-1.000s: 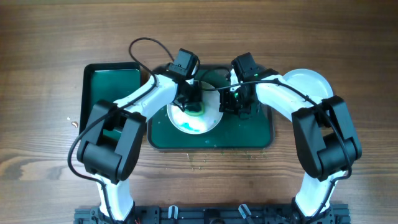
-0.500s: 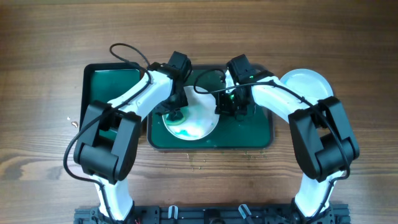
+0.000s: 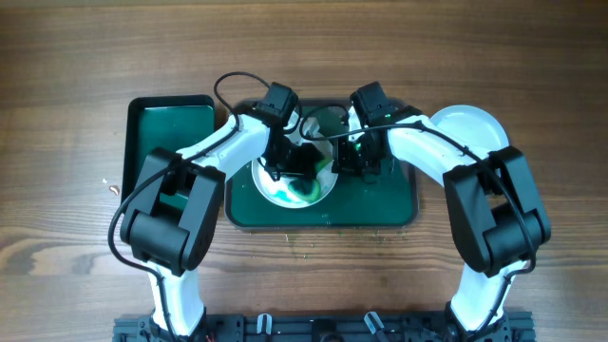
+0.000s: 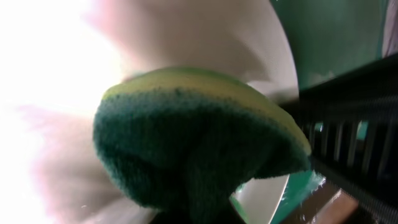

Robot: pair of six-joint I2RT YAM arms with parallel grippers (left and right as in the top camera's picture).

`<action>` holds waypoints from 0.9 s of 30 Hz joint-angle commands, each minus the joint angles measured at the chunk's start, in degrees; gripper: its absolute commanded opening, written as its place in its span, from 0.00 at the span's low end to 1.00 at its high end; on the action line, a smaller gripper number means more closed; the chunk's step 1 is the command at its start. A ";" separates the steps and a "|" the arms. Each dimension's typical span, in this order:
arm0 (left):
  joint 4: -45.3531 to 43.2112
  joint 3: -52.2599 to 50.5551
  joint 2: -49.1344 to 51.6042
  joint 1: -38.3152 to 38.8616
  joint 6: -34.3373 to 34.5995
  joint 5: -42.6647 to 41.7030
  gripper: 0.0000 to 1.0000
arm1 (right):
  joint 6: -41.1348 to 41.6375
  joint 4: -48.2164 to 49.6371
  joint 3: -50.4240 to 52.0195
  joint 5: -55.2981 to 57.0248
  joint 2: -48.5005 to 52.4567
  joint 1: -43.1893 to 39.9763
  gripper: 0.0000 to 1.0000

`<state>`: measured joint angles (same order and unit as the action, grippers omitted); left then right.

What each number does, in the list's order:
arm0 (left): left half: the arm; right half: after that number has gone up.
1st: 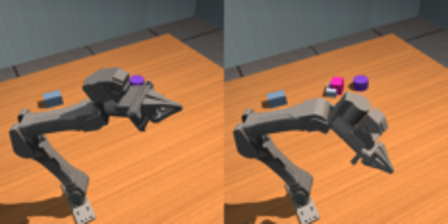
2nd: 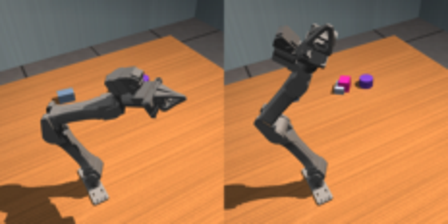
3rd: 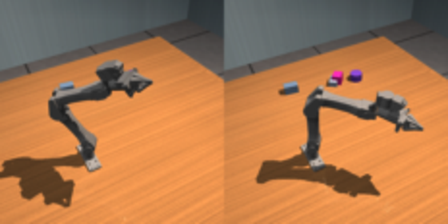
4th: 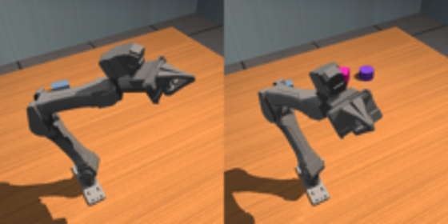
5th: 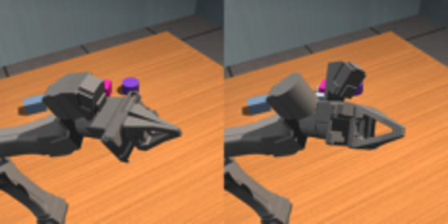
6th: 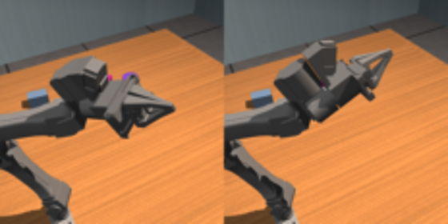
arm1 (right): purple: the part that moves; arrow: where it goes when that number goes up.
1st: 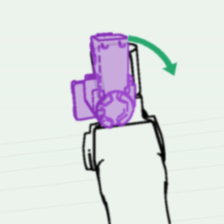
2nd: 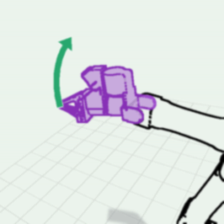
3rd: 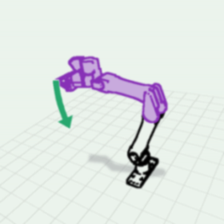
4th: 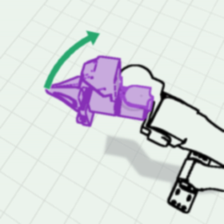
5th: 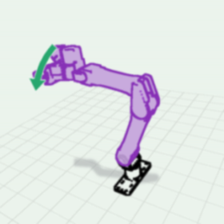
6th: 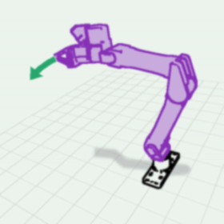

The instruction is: Clean dirty plates on tray and stack at the side

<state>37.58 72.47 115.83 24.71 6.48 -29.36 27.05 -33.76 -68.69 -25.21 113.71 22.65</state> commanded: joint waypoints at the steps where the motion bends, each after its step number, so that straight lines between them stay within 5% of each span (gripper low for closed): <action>1: -3.39 -0.57 1.18 0.31 8.07 12.57 0.04 | 0.33 -0.11 0.90 1.84 1.31 -0.17 0.04; 8: 1.53 -0.57 1.18 -0.33 35.10 48.65 0.04 | 0.11 -0.13 0.90 1.84 1.31 -0.17 0.04; 11: 7.50 -0.59 1.20 -0.33 44.61 53.92 0.04 | 0.13 -0.13 0.90 1.84 1.31 -0.17 0.04; 14: 11.13 -0.57 1.18 0.00 45.29 50.90 0.04 | 0.13 -0.13 0.90 1.84 1.31 -0.17 0.04; 17: 12.41 -0.57 1.18 0.79 37.42 41.79 0.04 | 0.13 -0.11 0.90 1.84 1.31 -0.17 0.04; 23: 10.88 -0.57 1.18 2.21 2.25 4.44 0.04 | 0.15 -0.09 0.90 1.81 1.31 -0.17 0.04; 27: 9.62 -0.57 1.18 2.19 -9.97 -9.57 0.04 | 0.15 -0.09 0.90 1.81 1.31 -0.17 0.04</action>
<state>47.97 74.06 114.08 25.61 13.80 -16.64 26.79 -33.91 -68.69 -25.56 113.78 22.79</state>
